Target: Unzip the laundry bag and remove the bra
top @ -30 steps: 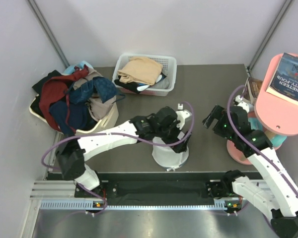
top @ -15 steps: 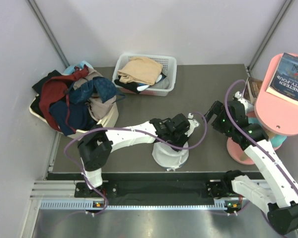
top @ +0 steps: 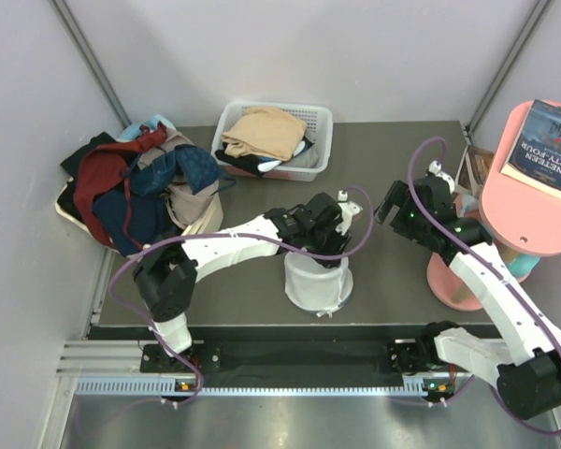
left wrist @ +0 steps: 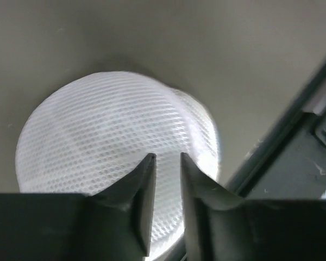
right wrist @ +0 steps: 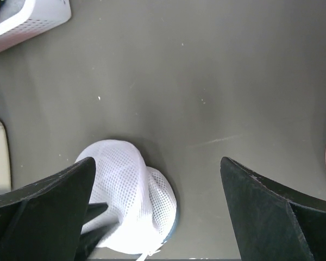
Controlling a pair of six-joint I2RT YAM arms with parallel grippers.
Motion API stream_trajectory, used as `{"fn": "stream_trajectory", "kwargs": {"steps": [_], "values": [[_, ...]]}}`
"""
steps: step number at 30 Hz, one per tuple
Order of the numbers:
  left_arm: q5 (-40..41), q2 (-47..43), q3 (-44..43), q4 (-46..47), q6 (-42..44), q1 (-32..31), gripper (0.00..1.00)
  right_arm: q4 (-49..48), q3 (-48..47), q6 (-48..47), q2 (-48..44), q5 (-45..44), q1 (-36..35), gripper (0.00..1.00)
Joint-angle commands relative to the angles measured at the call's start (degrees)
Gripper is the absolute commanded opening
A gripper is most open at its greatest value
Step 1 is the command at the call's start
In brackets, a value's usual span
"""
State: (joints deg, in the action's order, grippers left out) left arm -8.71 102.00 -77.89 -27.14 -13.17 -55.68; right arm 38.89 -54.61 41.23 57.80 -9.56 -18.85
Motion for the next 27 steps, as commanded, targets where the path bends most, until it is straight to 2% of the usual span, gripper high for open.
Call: {"fn": "stream_trajectory", "kwargs": {"steps": [1,5,8,16,20,24,25,27], "values": [[-9.3,-3.1,-2.9,2.2,2.2,-1.0,0.56,-2.3,-4.4,-1.2,1.0,1.0,1.5,0.97],[-9.7,-1.2,-5.3,-2.2,4.8,-1.2,0.77,-2.1,-3.5,-0.2,-0.6,0.7,2.3,0.97],[-9.1,0.4,-6.8,-5.4,6.3,-1.5,0.84,-1.8,-1.7,0.8,-2.7,0.8,2.9,0.96],[-1.7,3.6,-4.4,-5.5,6.7,-2.7,0.81,-0.6,1.7,2.5,-7.2,0.7,3.5,0.97],[2.0,4.8,-2.9,-2.9,5.1,-2.7,0.77,0.5,1.9,2.1,-8.1,0.6,3.6,0.97],[4.2,7.0,-3.0,-1.3,3.1,-2.7,0.60,0.5,2.1,1.3,-8.1,0.9,3.9,0.96],[5.0,7.4,-3.1,-1.5,2.3,-2.6,0.50,0.3,2.1,1.1,-8.0,1.1,4.0,0.97],[5.9,8.4,-3.6,-2.1,1.0,-1.7,0.39,0.1,2.0,0.9,-7.3,1.8,4.0,0.96]]}}
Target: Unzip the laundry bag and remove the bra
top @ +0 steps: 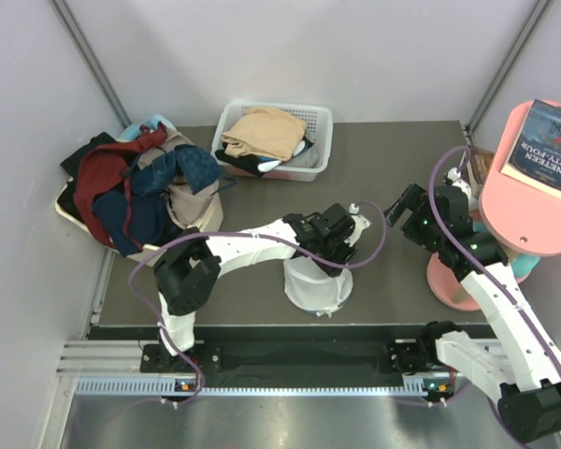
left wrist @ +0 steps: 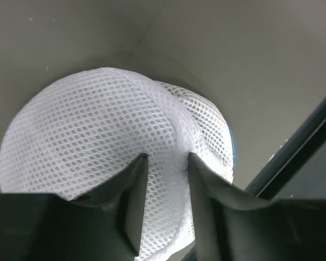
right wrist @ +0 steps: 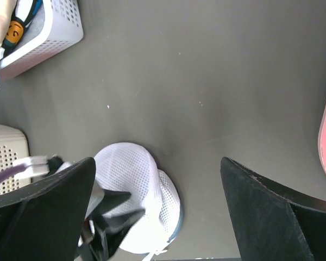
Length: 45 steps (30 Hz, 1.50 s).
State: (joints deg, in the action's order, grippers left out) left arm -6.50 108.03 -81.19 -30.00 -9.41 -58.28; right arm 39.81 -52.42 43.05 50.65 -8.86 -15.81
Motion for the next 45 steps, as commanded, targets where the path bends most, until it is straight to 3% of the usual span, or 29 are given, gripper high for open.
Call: {"fn": "stream_trajectory", "kwargs": {"steps": [1,3,5,16,23,31,45], "values": [[3.4,2.4,-0.2,0.9,-3.9,1.3,0.30,-1.1,-0.2,-1.1,0.1,1.4,0.9,0.97],[3.5,1.8,0.5,1.7,-5.3,2.8,0.19,-2.0,0.0,-1.0,0.7,2.1,1.0,0.97],[4.2,1.0,1.3,2.5,-7.2,3.8,0.00,-3.9,0.4,-1.3,1.1,3.1,1.0,0.97],[4.2,-6.2,9.3,11.1,-26.3,16.2,0.00,-12.0,4.5,-11.8,15.6,25.3,0.7,0.95],[4.5,-6.3,9.9,11.2,-30.9,20.0,0.00,-20.6,7.0,-16.7,24.7,39.3,-1.4,0.83],[4.1,-5.8,10.7,11.3,-32.1,20.7,0.00,-25.8,6.7,-21.1,35.6,42.7,-6.8,0.61],[4.1,-6.5,11.5,11.1,-33.0,21.9,0.00,-30.1,3.5,-23.5,45.6,42.9,-11.7,0.47]]}}
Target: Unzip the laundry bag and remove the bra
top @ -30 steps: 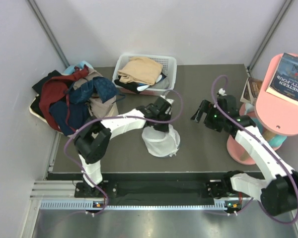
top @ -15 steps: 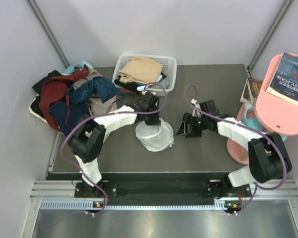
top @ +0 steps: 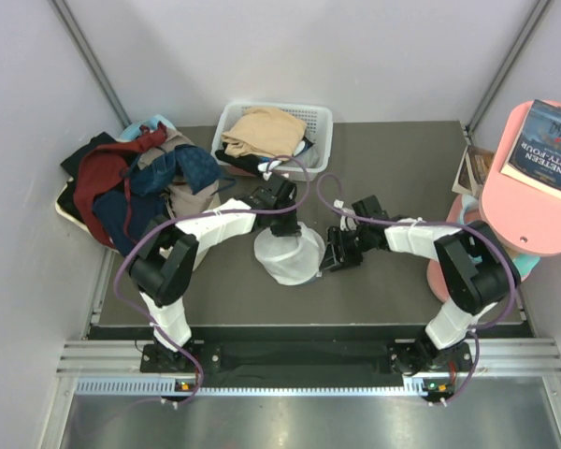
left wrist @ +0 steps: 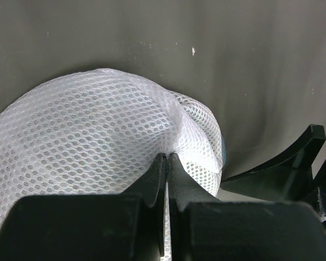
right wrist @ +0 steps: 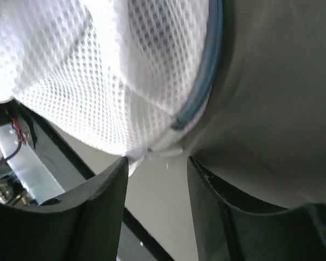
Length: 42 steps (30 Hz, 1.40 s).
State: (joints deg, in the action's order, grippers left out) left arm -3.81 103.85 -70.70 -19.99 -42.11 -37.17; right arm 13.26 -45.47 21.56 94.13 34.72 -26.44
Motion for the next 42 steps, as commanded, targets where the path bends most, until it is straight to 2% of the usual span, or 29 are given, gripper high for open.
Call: {"fn": "stream_trajectory", "kwargs": {"steps": [1,6,9,12,13,14,15,20,21,23,24,26,27,30,33,34,38,42], "values": [[1.4,-2.3,1.0,1.0,-0.3,0.8,0.00,-3.6,-3.7,-2.1,3.0,-1.4,-1.2,0.45],[1.3,-2.7,1.3,0.9,-0.3,1.0,0.00,-6.0,-4.2,-1.3,3.6,-2.5,-1.3,0.43],[1.2,-2.8,1.5,1.1,-0.2,1.2,0.00,-4.4,-5.2,-1.5,4.7,-2.0,-1.3,0.34],[1.4,-2.8,1.5,1.1,-0.3,1.5,0.00,-3.9,-4.4,-1.7,3.5,-1.5,-1.3,0.23],[1.4,-2.8,1.5,1.0,-0.3,1.6,0.00,-3.5,-3.9,-1.8,3.2,-1.5,-1.4,0.10],[1.5,-2.9,1.5,1.1,-0.4,1.6,0.00,-3.2,-3.7,-1.7,2.8,-1.6,-1.3,0.03],[1.5,-3.0,1.5,1.2,-0.4,1.6,0.00,-3.0,-3.5,-1.7,2.2,-1.6,-1.3,0.00],[1.9,-3.0,-1.6,-1.3,1.4,1.6,0.00,0.8,-5.8,-2.0,-0.7,-4.1,-1.3,0.00],[2.2,-3.0,-2.9,-2.5,1.9,1.1,0.04,1.7,-6.7,-2.2,-2.4,-4.8,-1.3,0.00],[3.3,-3.1,-6.7,-5.8,3.6,0.5,0.26,5.2,-10.5,-3.4,-3.9,-7.4,-1.2,0.00],[5.2,-3.5,-8.3,-6.9,4.0,-0.4,0.53,6.5,-12.0,-4.0,-5.0,-8.2,-1.2,0.00],[6.8,-3.8,-12.9,-9.4,4.8,-1.3,0.68,10.4,-16.6,-6.3,-5.9,-10.7,-1.2,0.00],[8.1,-4.3,-14.4,-11.3,4.7,-2.2,0.79,11.5,-17.9,-7.1,-6.8,-11.8,-1.2,0.00],[7.2,-5.9,-17.1,-11.9,2.7,-3.1,0.80,14.5,-22.4,-9.9,-8.9,-15.1,-1.2,0.00],[4.1,-7.6,-14.7,-7.0,-1.5,-3.2,0.80,16.0,-25.1,-12.6,-11.0,-16.8,-1.4,0.00],[0.4,-7.8,-13.8,-5.5,-3.8,-3.2,0.80,16.3,-25.7,-13.7,-11.4,-17.1,-1.5,0.00],[-2.7,-6.2,-11.4,-2.3,-7.3,-3.1,0.80,16.4,-25.9,-15.8,-13.3,-16.3,-2.1,0.00],[-2.4,-7.5,-10.6,1.7,-9.1,-3.2,0.80,16.9,-24.8,-16.6,-14.0,-16.5,-3.6,0.00]]}}
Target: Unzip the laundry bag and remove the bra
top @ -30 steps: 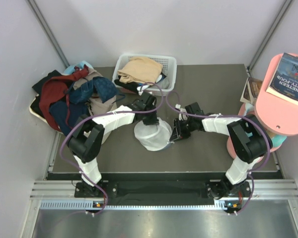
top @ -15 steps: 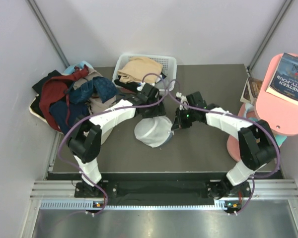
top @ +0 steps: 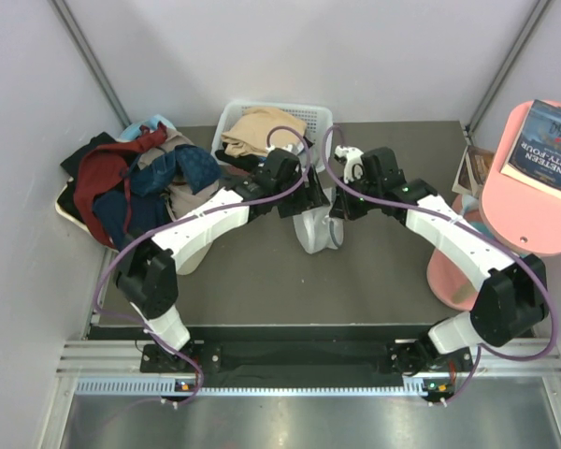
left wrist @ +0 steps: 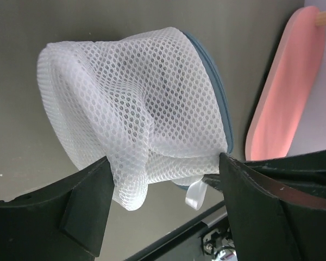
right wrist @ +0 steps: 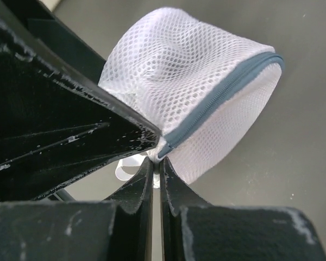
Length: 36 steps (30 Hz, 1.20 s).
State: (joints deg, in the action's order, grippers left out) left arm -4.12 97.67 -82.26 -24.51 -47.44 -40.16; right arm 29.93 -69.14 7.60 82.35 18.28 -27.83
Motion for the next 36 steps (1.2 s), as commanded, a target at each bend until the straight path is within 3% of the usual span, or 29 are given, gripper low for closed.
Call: {"fn": "stream_trajectory", "kwargs": {"steps": [1,6,10,20,30,36], "values": [[-2.0,-1.5,1.4,7.2,-4.0,-0.2,0.80,0.0,-0.7,-2.5,-2.4,-0.2,-2.5,0.00],[-4.1,-1.2,2.4,8.9,-6.2,-0.3,0.77,-0.7,0.9,-2.2,-3.5,-0.6,-4.0,0.00],[-1.1,-4.0,4.3,9.8,-6.0,-0.7,0.76,-0.6,1.5,-2.1,-3.7,-1.3,-4.2,0.00],[10.4,-10.9,3.2,-3.4,-1.0,-1.4,0.76,0.2,0.9,-1.8,-3.9,-2.6,-4.3,0.00],[15.6,-11.6,-2.0,-5.9,2.1,-4.0,0.75,0.8,0.9,-2.1,-3.9,-3.3,-4.4,0.00],[9.8,-8.8,-2.8,-2.9,1.8,-4.0,0.74,0.0,1.3,-1.4,-5.3,-3.3,-4.4,0.00]]}}
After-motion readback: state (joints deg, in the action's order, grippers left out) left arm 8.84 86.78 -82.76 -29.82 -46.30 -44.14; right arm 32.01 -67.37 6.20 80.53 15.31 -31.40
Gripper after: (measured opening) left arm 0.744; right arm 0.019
